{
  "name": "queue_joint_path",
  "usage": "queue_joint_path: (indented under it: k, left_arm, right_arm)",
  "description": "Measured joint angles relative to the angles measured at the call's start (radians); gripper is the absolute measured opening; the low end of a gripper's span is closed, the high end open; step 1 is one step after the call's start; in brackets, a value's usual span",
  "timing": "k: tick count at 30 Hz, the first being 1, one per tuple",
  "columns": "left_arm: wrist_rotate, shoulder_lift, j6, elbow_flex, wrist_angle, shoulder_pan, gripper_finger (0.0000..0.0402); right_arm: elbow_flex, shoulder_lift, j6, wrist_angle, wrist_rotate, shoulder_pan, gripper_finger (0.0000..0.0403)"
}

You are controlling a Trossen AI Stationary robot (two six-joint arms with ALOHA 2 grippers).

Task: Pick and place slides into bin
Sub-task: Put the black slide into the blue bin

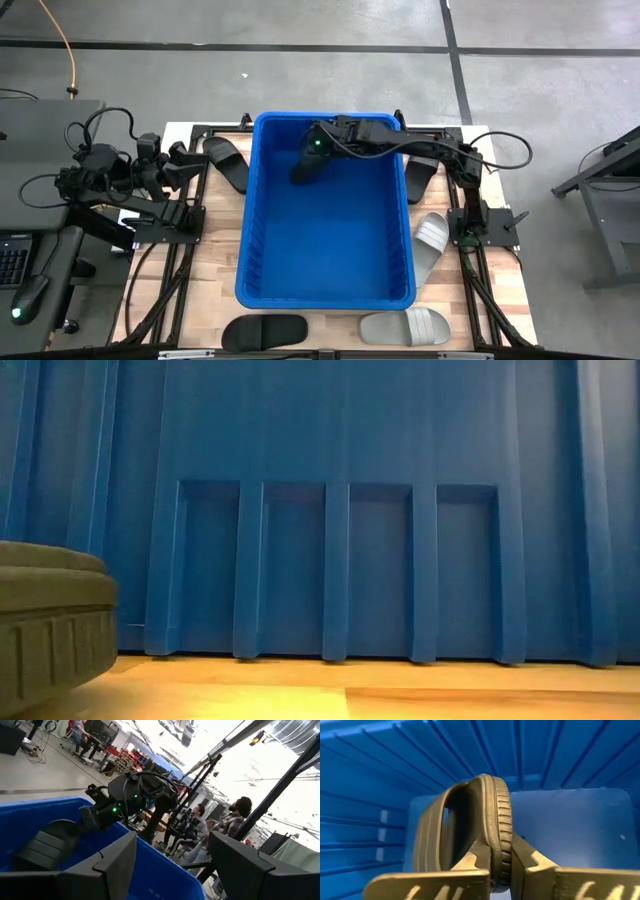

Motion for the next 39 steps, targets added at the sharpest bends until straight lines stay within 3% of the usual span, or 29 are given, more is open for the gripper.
queue_joint_path:
  k: [6, 16, 22, 39]
  left_arm:
    - [0.0, 0.0, 0.0, 0.0, 0.0, 0.0, 0.0237]
    - [-0.003, 0.0, 0.001, 0.0, 0.0, 0.0, 0.0237]
    - [-0.003, 0.0, 0.002, 0.0, 0.0, 0.0, 0.0237]
    - [-0.004, 0.0, 0.0, 0.0, 0.001, 0.0, 0.0237]
  right_arm:
    - [-0.034, -0.001, 0.004, -0.033, -0.027, 0.0, 0.0003]
    - [-0.207, 0.002, 0.004, 0.048, -0.165, 0.0, 0.0016]
    - [-0.232, 0.002, -0.047, 0.086, -0.16, -0.002, 0.002]
    - [-0.232, 0.002, -0.107, 0.082, -0.133, -0.027, 0.0185]
